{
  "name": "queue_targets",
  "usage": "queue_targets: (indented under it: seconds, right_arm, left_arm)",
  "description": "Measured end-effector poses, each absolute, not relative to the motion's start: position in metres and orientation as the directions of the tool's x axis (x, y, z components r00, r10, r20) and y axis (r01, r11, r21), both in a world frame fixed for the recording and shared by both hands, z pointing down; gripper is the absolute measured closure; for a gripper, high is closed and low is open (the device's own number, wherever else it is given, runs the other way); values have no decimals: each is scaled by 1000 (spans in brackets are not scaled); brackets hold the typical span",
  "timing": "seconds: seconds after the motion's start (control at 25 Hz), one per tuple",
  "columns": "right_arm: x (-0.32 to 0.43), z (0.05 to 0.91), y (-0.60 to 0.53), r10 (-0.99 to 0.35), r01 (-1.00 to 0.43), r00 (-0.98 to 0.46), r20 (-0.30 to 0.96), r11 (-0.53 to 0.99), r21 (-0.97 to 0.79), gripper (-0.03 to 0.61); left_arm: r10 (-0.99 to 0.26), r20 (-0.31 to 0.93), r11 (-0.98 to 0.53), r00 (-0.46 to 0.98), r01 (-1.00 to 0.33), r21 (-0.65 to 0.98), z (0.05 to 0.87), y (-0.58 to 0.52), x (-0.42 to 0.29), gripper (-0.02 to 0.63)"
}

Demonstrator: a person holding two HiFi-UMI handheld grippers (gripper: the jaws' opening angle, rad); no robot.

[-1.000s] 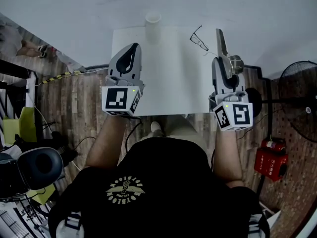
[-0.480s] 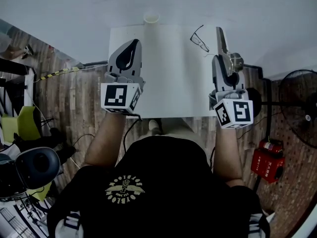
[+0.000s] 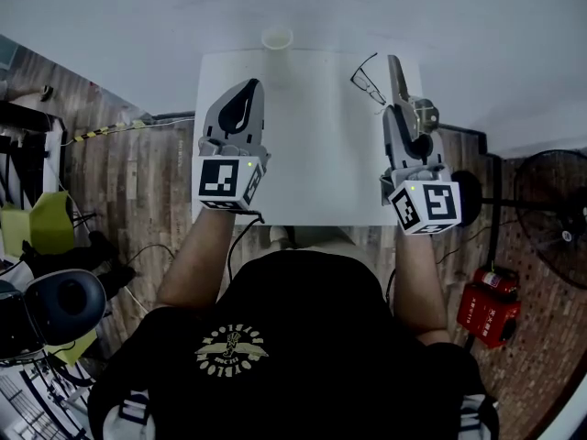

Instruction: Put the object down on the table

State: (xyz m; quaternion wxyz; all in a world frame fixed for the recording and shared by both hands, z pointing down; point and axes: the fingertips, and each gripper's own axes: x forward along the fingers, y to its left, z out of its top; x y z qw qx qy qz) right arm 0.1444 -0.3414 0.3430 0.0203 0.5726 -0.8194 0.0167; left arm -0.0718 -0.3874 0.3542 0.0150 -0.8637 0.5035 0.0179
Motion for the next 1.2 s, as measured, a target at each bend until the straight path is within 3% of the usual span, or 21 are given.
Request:
queue_targets:
  seconds: [0.68,1.2]
  right_arm:
    - [129,421,-339,-897,-918,-396,195,392,-58,491]
    - [117,520,-323,-819,-898,-436,373,367,-243,491]
  left_arm:
    - [-867,-17,-498,498,-867,26,403,-366,-64,607]
    - [-852,-20,-523,523,-852,24,405,-352,-50,607]
